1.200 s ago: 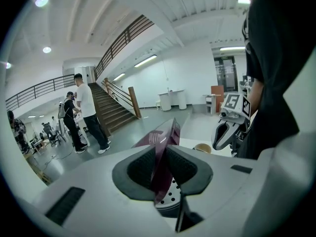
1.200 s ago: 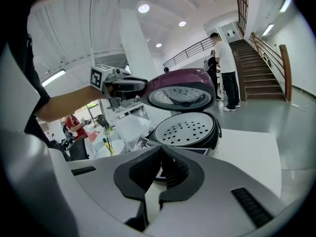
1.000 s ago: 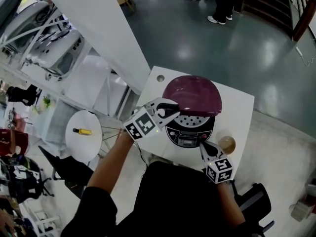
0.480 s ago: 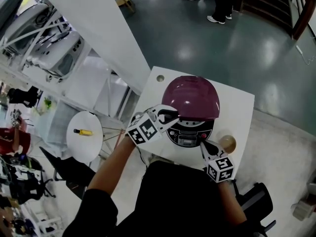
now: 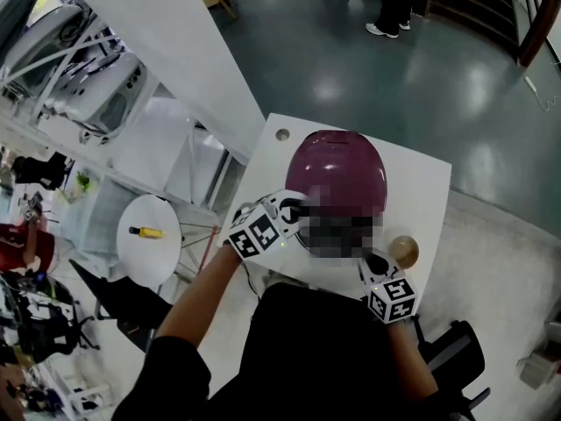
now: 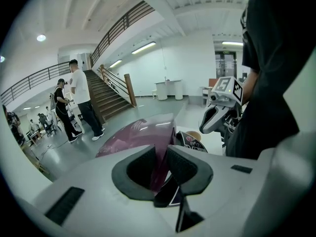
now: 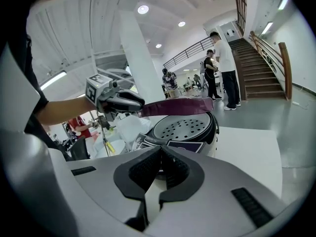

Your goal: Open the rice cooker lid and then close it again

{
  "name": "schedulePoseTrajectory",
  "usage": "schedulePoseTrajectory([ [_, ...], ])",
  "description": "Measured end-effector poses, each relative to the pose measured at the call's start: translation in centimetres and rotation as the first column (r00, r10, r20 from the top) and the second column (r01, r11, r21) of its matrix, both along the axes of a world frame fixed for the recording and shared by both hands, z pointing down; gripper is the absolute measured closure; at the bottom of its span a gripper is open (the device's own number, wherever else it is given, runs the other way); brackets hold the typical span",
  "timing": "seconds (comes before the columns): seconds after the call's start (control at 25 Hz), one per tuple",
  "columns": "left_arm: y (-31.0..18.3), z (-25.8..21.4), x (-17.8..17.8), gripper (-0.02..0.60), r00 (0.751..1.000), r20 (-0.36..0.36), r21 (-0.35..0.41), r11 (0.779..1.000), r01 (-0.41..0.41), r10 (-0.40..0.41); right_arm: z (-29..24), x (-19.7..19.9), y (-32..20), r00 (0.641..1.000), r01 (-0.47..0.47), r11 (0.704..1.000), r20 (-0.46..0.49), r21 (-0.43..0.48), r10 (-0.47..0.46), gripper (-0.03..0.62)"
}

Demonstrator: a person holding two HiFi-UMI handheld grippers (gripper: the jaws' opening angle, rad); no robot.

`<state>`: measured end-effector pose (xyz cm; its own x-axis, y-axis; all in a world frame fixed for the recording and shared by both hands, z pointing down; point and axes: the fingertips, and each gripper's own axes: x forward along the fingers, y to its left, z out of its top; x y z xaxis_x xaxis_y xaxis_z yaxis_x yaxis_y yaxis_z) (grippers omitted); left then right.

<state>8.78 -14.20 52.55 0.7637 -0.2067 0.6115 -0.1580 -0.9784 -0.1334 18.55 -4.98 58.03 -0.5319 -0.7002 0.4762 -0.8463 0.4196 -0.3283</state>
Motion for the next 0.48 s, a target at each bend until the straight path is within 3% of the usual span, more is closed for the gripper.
schedulePoseTrajectory([
  [0.48, 0.9, 1.9, -0.3, 0.512, 1.0, 0.014, -0.031, 0.999, 0.007, -0.006, 0.1, -0.1, 0.3, 1.0, 0.007, 1.0, -0.003, -0.004, -0.007, 0.594],
])
